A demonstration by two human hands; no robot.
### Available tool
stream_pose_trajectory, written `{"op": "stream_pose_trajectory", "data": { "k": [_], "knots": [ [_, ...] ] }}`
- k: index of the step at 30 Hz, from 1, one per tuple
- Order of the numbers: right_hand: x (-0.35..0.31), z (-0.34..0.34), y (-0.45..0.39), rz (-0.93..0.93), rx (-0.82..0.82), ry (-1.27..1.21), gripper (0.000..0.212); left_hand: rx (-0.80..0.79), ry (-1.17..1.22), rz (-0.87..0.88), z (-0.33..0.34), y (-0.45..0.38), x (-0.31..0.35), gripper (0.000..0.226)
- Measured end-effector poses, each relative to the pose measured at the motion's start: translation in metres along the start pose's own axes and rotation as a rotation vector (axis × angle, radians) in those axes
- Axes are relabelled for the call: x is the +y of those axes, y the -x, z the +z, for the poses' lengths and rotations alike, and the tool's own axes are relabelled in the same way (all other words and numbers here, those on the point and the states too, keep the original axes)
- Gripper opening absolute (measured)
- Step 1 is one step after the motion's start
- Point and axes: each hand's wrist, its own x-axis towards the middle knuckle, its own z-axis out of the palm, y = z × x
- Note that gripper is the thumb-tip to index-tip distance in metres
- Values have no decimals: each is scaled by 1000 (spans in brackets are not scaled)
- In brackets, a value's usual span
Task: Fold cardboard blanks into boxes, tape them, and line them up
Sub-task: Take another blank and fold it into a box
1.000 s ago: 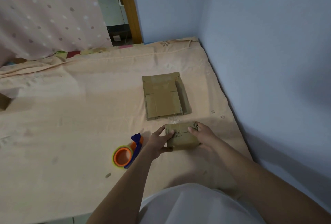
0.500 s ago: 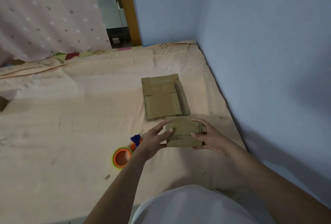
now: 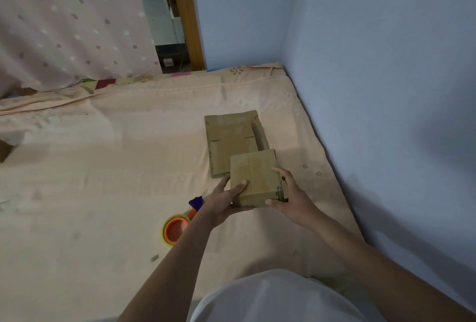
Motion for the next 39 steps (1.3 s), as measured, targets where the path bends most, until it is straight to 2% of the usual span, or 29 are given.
{"op": "stream_pose_trajectory", "data": {
  "k": [2,4,7,10,12,16,19,21,28,32,35,39],
  "knots": [
    [-3,-1,0,210,1,-232,99,-1,-35,48,-1,0,-2,94],
    [-2,-5,-2,372,-65,-434,106,-13,-70,93,-2,2,-6,94],
    [2,-10,-5,440,-224,-581,101,-30,-155,132,-5,4,-10,105],
    [6,-9,-7,438,-243,-710,89,-80,-242,154,-9,6,-11,107],
    [11,-9,-7,422,-243,-661,92,-112,-351,173,-11,7,-10,107],
    [18,-8,-4,300,-225,-167,114,-139,-560,237,-18,8,-10,103],
    [19,-2,-3,237,-207,-47,120,-117,-632,281,-20,7,-11,112],
    [22,3,-4,201,-195,25,121,-95,-708,285,-22,6,-15,108],
    [33,29,-8,248,-112,70,104,56,-863,293,-25,7,-34,99],
    [37,26,-10,282,-127,99,96,128,-962,335,-20,7,-42,97],
    [26,12,-9,312,-180,61,85,120,-1000,327,-19,7,-47,97],
    [9,-7,4,320,-228,64,110,118,-1035,310,-25,8,-59,103]
  ]
}}
